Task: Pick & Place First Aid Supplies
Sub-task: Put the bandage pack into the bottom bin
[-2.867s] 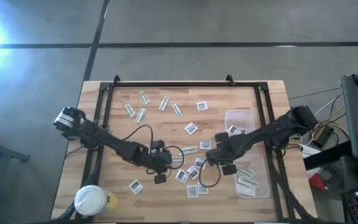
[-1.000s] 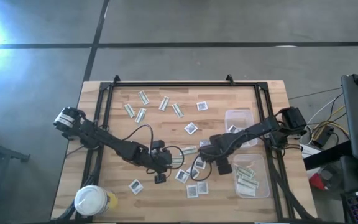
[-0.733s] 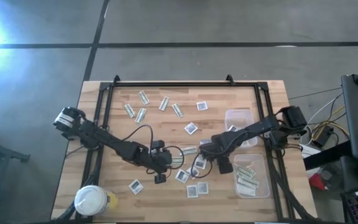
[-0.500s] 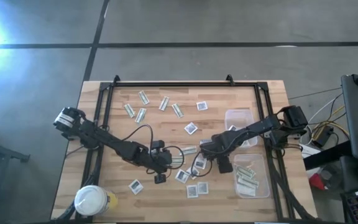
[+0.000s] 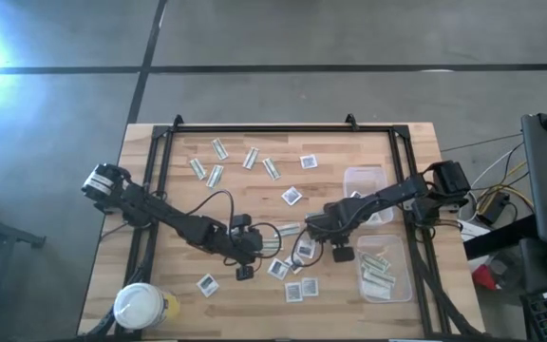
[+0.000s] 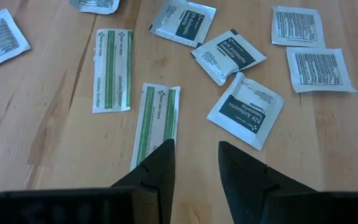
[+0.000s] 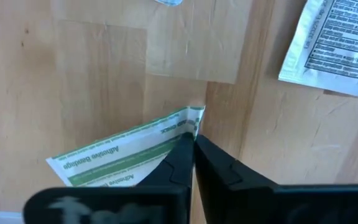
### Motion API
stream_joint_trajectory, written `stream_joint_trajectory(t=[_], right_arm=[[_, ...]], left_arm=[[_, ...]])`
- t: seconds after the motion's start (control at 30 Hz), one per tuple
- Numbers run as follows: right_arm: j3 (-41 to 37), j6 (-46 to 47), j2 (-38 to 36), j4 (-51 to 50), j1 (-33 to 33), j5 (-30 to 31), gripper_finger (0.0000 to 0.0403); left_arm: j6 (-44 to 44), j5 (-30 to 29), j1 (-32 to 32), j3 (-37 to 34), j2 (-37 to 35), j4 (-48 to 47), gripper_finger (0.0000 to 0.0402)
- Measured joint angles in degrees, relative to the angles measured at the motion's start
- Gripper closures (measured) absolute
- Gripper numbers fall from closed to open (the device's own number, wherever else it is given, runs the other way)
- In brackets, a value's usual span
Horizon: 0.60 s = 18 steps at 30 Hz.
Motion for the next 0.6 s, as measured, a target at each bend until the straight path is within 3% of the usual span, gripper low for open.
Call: stream_joint_trajectory(t=[0.2,0.6], right_arm=[[-0.3,1.3,-2.6,0.0,0.1,-1.2,0.0394],[1.5,5.8,-17.1,-6.1,3.4,-3.9,0.0394]], left_arm=[[0.0,0.0,0.0,0.0,0.0,0.0,0.0287],[0.0,0.0,0.0,0.0,0.0,0.0,0.0287]])
